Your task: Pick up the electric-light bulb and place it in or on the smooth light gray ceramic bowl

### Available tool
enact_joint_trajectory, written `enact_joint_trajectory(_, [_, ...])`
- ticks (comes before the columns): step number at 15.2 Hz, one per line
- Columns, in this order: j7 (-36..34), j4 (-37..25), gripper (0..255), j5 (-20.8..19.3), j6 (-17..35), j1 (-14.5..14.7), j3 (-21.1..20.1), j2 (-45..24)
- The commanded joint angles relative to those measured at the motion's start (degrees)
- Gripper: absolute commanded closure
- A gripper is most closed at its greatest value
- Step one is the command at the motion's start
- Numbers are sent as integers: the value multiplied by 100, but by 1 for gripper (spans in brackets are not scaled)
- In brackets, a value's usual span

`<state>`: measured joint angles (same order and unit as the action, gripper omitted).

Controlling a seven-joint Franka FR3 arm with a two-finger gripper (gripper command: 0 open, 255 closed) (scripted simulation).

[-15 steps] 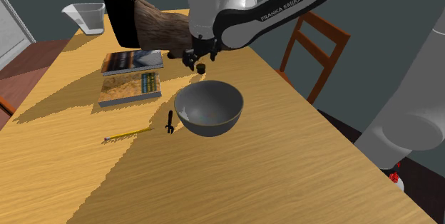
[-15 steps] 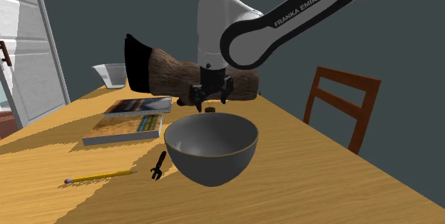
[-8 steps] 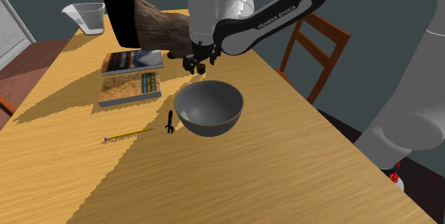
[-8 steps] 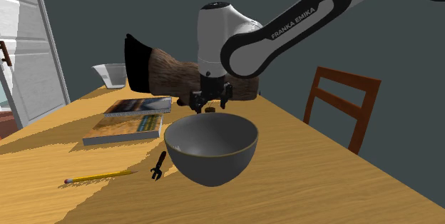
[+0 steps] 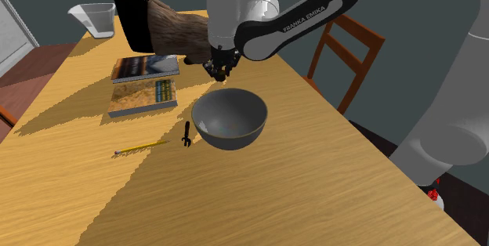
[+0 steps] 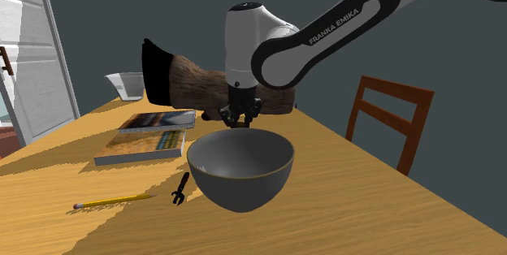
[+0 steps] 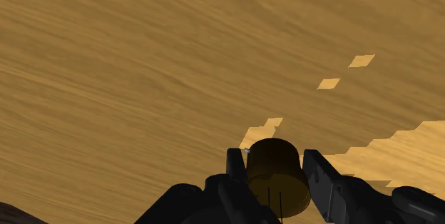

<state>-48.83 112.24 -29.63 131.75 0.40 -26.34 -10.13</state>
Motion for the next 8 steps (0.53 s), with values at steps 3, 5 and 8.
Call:
enact_joint_trajectory(3, [0, 1, 255, 0, 0, 0, 0, 0])
enact_joint_trajectory(5, [0, 1, 255, -1, 1, 0, 0, -1])
enact_joint_trajectory(8, [88, -70, 255, 88, -114, -11, -19, 67])
